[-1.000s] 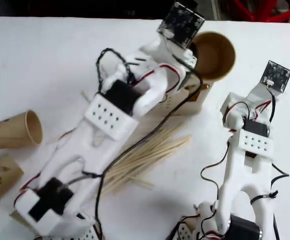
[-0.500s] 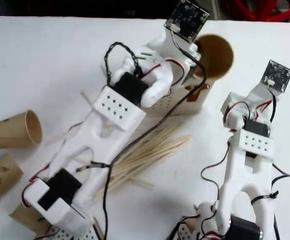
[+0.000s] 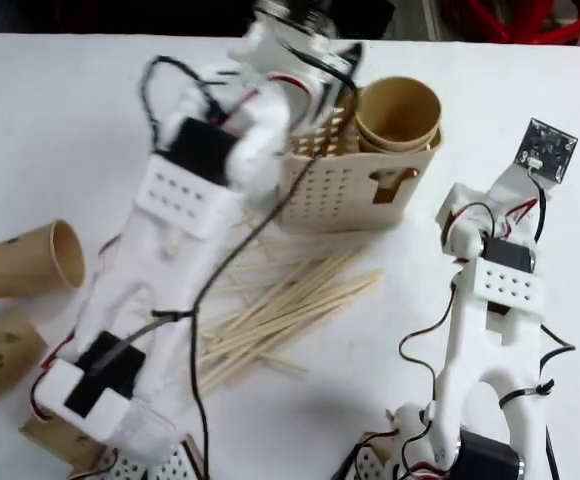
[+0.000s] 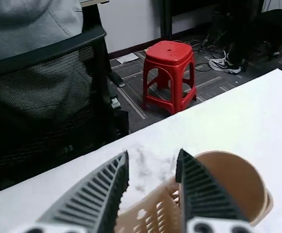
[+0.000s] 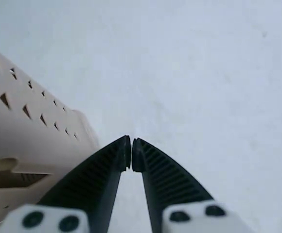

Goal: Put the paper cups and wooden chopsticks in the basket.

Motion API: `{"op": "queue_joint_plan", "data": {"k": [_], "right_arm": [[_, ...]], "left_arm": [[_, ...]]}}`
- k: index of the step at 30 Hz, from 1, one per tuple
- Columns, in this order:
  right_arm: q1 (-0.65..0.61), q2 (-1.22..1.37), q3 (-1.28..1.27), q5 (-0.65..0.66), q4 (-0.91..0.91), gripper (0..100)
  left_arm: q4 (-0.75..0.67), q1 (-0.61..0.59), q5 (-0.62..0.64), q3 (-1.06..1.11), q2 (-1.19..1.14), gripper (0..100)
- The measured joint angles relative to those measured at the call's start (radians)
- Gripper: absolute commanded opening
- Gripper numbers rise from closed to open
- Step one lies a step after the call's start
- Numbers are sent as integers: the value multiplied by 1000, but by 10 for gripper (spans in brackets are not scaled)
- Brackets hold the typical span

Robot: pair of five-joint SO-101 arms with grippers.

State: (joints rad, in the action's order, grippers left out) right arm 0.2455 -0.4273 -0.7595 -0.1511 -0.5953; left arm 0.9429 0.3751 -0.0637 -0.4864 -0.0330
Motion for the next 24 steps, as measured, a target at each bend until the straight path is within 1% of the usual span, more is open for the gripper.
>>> {"op": "queue_joint_plan", "data": {"k": [5, 10, 15, 21, 24], "right_arm": [[-5, 0, 0, 0, 0, 19], [-6, 0, 0, 0, 0, 19], [-6, 0, 0, 0, 0, 19], [-6, 0, 0, 0, 0, 19], [-6, 0, 0, 0, 0, 19]], "left_arm": [[195, -123, 0, -83, 109, 174], [405, -275, -8, -101, 212, 173], [589, -400, -149, -101, 239, 174], [753, -560, -315, -101, 239, 177], [809, -644, -402, -80, 239, 177]]}}
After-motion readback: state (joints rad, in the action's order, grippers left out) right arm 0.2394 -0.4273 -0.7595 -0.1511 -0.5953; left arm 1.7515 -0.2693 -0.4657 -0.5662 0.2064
